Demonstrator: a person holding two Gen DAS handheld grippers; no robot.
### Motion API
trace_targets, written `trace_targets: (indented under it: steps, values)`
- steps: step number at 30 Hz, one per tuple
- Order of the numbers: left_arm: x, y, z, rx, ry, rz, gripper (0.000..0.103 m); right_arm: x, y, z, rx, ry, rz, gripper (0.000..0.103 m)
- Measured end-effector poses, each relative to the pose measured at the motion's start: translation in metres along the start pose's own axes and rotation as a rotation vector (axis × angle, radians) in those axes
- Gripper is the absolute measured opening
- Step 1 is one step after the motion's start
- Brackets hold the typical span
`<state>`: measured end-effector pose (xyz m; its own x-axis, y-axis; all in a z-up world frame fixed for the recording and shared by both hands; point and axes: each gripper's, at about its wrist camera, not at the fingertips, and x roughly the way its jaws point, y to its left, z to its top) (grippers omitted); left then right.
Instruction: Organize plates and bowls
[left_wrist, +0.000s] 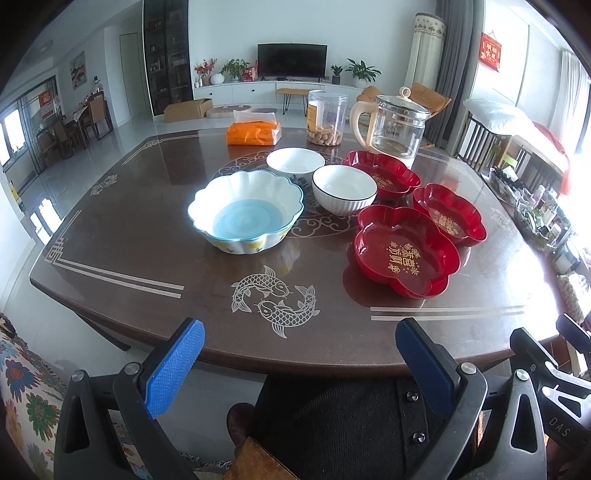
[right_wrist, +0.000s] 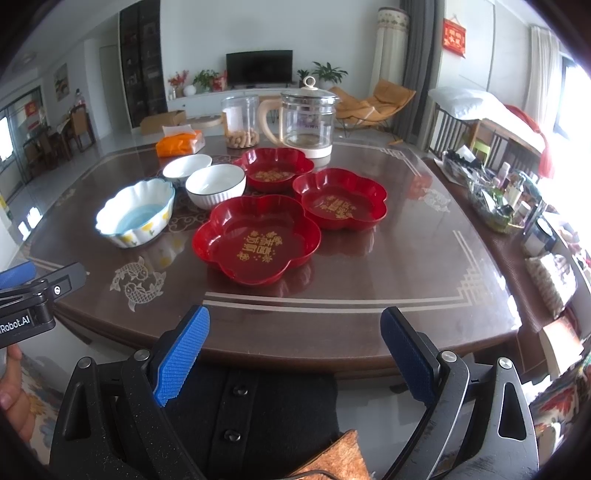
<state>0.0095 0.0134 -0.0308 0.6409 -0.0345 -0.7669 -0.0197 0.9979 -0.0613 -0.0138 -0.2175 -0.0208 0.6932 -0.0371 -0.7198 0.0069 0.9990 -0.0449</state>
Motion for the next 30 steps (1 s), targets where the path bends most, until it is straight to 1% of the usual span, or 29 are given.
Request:
trace_targets:
  steps: [10,14,18,20,24,28,30]
  values:
    - [0.000,0.004,-0.001,-0.014,-0.003,0.010,0.103,0.001,-0.001,-0.001,0.005,-0.006,-0.003,0.095]
    - [0.002,0.008,-0.002,-0.030,-0.005,-0.010,0.103,-0.001,-0.004,-0.001,0.009,-0.021,-0.007,0.095]
    - [0.000,0.014,0.001,-0.049,-0.034,-0.035,0.103,-0.006,-0.007,0.001,0.009,-0.053,-0.014,0.095]
    - [-0.001,0.017,0.005,-0.047,-0.051,-0.022,0.103,-0.009,-0.010,0.003,0.009,-0.073,-0.031,0.095]
    - [-0.003,0.019,0.013,-0.018,-0.083,0.043,0.103,-0.015,-0.023,0.010,0.021,-0.126,-0.067,0.095]
    - [0.000,0.019,0.021,0.059,-0.088,0.072,0.103,-0.028,-0.038,0.018,0.012,-0.204,-0.098,0.095]
    - [0.002,0.018,0.026,0.091,-0.091,0.085,0.103,-0.034,-0.050,0.024,0.023,-0.235,-0.099,0.095]
